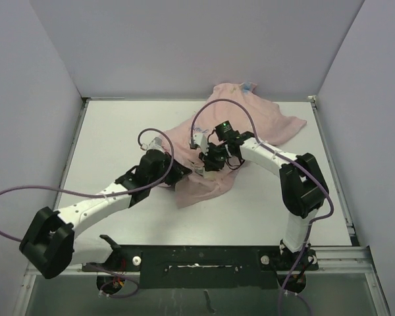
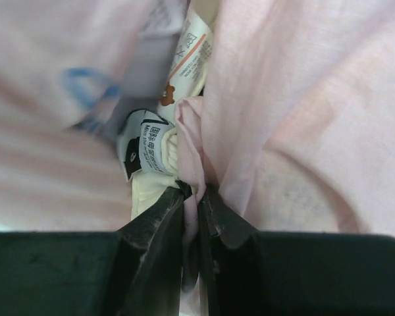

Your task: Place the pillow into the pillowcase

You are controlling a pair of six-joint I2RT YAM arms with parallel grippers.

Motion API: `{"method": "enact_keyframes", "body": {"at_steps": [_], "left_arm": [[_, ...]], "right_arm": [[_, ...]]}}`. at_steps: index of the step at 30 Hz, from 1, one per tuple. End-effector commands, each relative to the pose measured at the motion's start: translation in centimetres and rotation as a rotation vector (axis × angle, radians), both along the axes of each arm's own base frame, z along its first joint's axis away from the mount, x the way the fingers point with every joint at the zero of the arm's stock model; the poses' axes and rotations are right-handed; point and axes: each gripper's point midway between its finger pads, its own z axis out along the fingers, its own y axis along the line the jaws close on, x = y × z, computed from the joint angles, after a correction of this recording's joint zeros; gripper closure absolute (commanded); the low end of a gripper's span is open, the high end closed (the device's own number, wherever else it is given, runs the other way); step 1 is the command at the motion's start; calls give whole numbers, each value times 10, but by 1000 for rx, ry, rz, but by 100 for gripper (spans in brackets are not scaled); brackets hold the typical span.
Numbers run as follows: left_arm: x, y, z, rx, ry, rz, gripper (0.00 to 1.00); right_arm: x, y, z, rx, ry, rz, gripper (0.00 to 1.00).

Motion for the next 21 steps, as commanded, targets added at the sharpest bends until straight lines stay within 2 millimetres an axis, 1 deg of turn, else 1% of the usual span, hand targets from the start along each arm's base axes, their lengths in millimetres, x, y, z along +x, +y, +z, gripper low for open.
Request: {"method": "enact_keyframes", "body": {"at_steps": [1,4,5,8,10,11,12,13,14,15,16,17,19,20,21], "left_arm": [[-10,-19,84,-191,-304,-156,100],[-19,-27,133,-314,-428,-223,100],[-22,-31,150,-363,-478,-247,100],[-27,-36,193,-511,-597,-286,100],[-25,-35,211,-594,-646,-282,100],[-21,-32,216,-616,-661,-268,100],[-16,-29,215,-621,-665,-245,100],[-8,-24,211,-607,-662,-216,100],[1,-19,202,-572,-640,-182,100],[10,-13,189,-519,-603,-148,90],[17,-8,178,-453,-580,-119,75],[24,0,163,-370,-533,-80,60],[31,22,137,-148,-482,-37,44],[33,34,138,-61,-477,-13,34],[31,46,139,2,-481,2,27]], "right_arm": [[34,-12,-10,-22,54,-200,100],[31,-9,-14,15,138,-229,100],[28,-6,-15,30,163,-231,100],[11,3,-16,92,248,-210,100],[-5,10,-15,130,310,-177,100],[-13,14,-13,153,339,-153,98],[-22,19,-7,189,372,-117,91],[-33,23,0,227,408,-68,85],[-42,26,12,264,433,-27,79],[-50,29,27,314,446,24,72],[-56,29,42,355,442,65,64],[-57,27,57,384,422,88,56],[-55,18,90,440,367,121,43],[-49,12,107,458,321,131,38],[-43,5,121,473,282,132,34]]}}
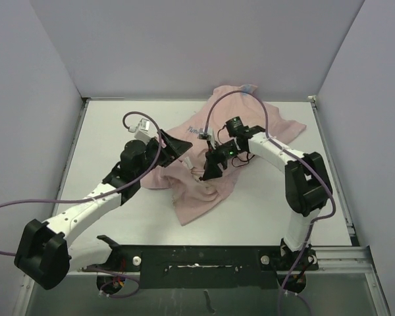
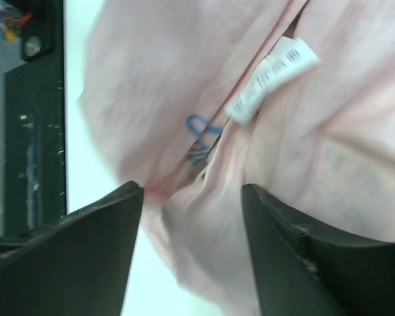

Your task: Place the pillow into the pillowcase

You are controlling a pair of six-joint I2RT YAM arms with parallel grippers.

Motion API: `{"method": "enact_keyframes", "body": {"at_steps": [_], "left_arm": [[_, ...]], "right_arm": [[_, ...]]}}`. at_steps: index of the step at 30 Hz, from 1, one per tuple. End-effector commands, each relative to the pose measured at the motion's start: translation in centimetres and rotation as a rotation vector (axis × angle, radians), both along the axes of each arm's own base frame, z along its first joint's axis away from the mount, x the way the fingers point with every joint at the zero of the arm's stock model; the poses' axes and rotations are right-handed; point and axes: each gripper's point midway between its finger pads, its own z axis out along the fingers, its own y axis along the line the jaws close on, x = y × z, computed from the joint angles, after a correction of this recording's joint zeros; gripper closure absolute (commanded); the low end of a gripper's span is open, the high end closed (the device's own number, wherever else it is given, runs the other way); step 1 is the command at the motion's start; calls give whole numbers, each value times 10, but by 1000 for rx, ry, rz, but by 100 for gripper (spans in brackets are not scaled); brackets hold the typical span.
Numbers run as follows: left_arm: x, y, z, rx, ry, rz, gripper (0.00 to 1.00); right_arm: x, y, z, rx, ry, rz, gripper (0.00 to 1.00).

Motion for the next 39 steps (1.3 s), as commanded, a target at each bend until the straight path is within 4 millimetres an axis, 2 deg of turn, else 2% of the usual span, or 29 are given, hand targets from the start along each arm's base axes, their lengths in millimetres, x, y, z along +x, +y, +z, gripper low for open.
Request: {"method": "enact_keyframes", "body": {"at_steps": [1,4,5,7,9,11,14,15,17,19,23,27,29,31,33,35,37,39], "left_arm": [[4,52,33,253,-105,149,23],[-3,78,38,257,-138,197,6],[-6,84,31,245,-140,199,3],[-11,93,29,170,-149,203,2],[-14,95,19,88,-111,184,3],[-17,90,2,37,-38,147,13],[-19,80,-26,72,71,80,37],[-22,76,-39,104,133,44,41],[-24,70,-55,160,214,-5,41],[-21,63,-70,226,266,-31,39],[-5,51,-98,386,336,-8,32],[10,52,-139,579,464,33,29],[11,53,-161,634,540,21,35],[8,49,-182,653,592,-18,49],[4,43,-189,638,604,-51,62],[4,38,-188,617,585,-84,69],[2,33,-185,611,565,-127,77],[-3,30,-184,605,558,-175,94]], "right_arm": [[10,-25,106,194,-186,40,31],[34,-48,138,218,-275,-5,26],[41,-56,145,229,-290,-22,26],[52,-66,155,238,-316,-48,23],[53,-69,151,231,-321,-48,21],[42,-60,137,215,-295,-14,22],[9,-36,95,70,-295,87,24],[5,-31,78,-3,-323,101,26],[-7,-24,51,-67,-302,96,29],[-10,-20,38,-91,-273,72,33],[7,-23,11,-206,-309,-1,34],[30,-32,-13,-318,-336,-84,32],[35,-35,-24,-356,-339,-98,32],[36,-36,-32,-371,-335,-103,32],[31,-33,-37,-368,-321,-95,39],[24,-28,-37,-345,-300,-77,48],[17,-23,-33,-308,-280,-61,69],[12,-18,-27,-272,-260,-55,88]]}}
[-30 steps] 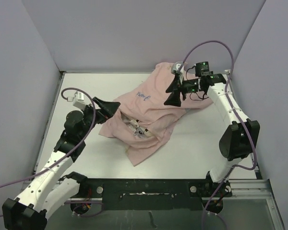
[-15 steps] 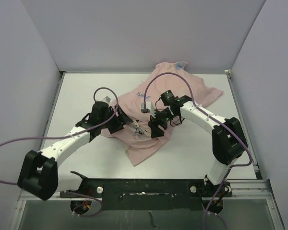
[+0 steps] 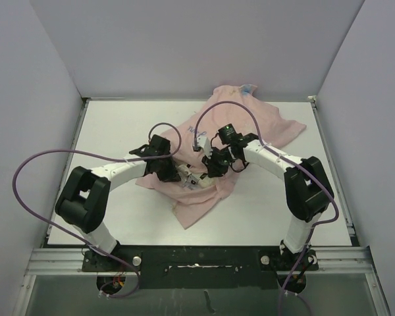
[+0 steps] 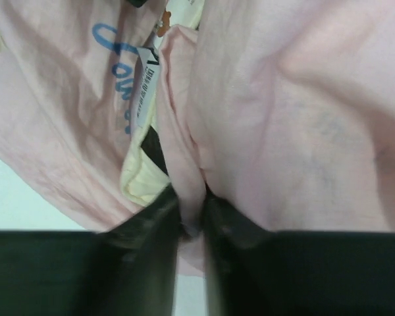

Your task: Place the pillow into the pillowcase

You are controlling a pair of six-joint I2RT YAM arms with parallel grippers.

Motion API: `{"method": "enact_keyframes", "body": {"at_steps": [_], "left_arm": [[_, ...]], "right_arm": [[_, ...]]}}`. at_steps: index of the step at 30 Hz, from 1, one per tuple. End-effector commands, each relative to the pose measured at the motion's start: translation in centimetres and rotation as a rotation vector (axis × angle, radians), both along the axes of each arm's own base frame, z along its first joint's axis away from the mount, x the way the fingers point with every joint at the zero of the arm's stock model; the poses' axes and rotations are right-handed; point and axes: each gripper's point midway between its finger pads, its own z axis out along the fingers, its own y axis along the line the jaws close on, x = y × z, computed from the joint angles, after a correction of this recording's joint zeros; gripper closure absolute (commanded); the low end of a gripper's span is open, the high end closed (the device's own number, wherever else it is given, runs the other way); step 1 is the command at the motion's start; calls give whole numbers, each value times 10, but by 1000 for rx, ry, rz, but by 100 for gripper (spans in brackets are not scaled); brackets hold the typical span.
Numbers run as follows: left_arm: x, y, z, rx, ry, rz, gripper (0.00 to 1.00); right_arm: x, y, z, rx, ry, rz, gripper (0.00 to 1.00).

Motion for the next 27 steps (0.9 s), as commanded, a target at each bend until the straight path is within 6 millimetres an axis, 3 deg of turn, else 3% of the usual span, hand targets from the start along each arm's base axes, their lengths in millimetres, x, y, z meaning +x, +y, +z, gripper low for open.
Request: {"method": "enact_keyframes", "body": {"at_steps": [1,4,10,12,14,16,18,22,25,27], "left_arm": [[0,-13,14,-64,-33,-108,100],[6,-12,40,-86,-124,-113,100],[22,-16,170,-233,-490,-130,100],[23,-15,201,-276,-563,-129,100],[24,-15,217,-301,-594,-135,100],[23,-16,219,-303,-600,-153,100],[22,-13,207,-282,-571,-153,98],[13,4,173,-239,-515,-116,63],[9,24,155,-213,-527,-63,44],[10,38,142,-215,-512,3,40]], "right_arm": [[-7,12,9,73,28,10,93],[-14,17,26,148,68,28,99],[-19,18,43,231,128,35,100],[-20,19,45,244,141,38,100],[-23,21,50,261,150,52,100],[-27,23,55,284,158,79,100],[-32,24,62,310,159,113,99],[-43,22,79,376,161,196,80],[-50,21,92,411,149,245,73],[-53,22,97,426,149,264,72]]}}
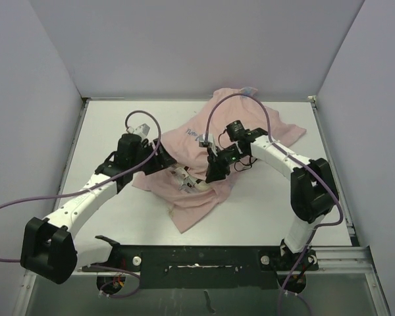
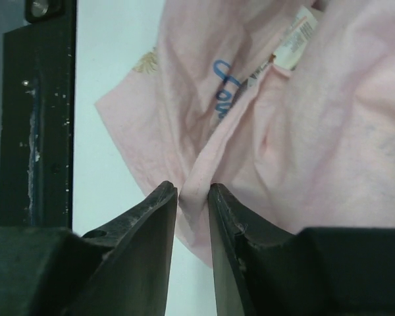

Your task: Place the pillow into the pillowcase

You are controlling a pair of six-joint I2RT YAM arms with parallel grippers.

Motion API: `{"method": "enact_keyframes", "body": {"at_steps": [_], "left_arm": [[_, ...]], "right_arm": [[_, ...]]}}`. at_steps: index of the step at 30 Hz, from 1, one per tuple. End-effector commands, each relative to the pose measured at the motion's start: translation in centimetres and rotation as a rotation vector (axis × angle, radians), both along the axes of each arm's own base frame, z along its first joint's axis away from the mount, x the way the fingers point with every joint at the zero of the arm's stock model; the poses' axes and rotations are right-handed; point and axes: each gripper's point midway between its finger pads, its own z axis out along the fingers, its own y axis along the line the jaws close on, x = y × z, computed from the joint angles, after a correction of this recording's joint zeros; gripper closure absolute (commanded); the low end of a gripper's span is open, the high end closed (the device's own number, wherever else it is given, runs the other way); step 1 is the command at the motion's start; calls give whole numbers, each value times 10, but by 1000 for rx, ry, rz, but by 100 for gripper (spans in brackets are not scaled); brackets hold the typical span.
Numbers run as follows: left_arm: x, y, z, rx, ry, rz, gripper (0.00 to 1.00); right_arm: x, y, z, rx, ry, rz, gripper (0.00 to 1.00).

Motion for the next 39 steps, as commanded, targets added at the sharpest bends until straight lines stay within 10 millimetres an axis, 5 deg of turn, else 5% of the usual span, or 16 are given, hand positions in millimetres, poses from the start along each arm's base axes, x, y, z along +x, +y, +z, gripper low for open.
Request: {"method": "enact_keyframes", "body": {"at_steps": [1,7,12,17,22,24,25,26,29,39], "left_arm": [[4,29,-6,-20,-21,117,40],[2,48,-61,217,249,218,58],[9,47,-78,432,337,307,55],[-14,70,-107,756,576,431,53],[-15,57,-132,809,610,398,53],[-12,53,-138,804,608,387,65],[-10,53,-140,804,605,382,84],[-7,53,-138,799,598,382,97],[1,49,-116,776,540,366,100],[30,-3,57,206,9,213,100]], "right_arm": [[-10,9,55,158,-76,91,71],[-7,11,49,138,-69,79,71],[-4,10,42,114,-71,62,71],[-3,8,38,98,-78,45,70],[-3,7,32,88,-73,35,69],[-1,7,32,86,-75,34,69],[-1,7,32,86,-74,34,69],[-1,7,32,86,-73,33,69],[-1,7,33,86,-76,34,69],[15,6,28,31,-103,-8,69]]}}
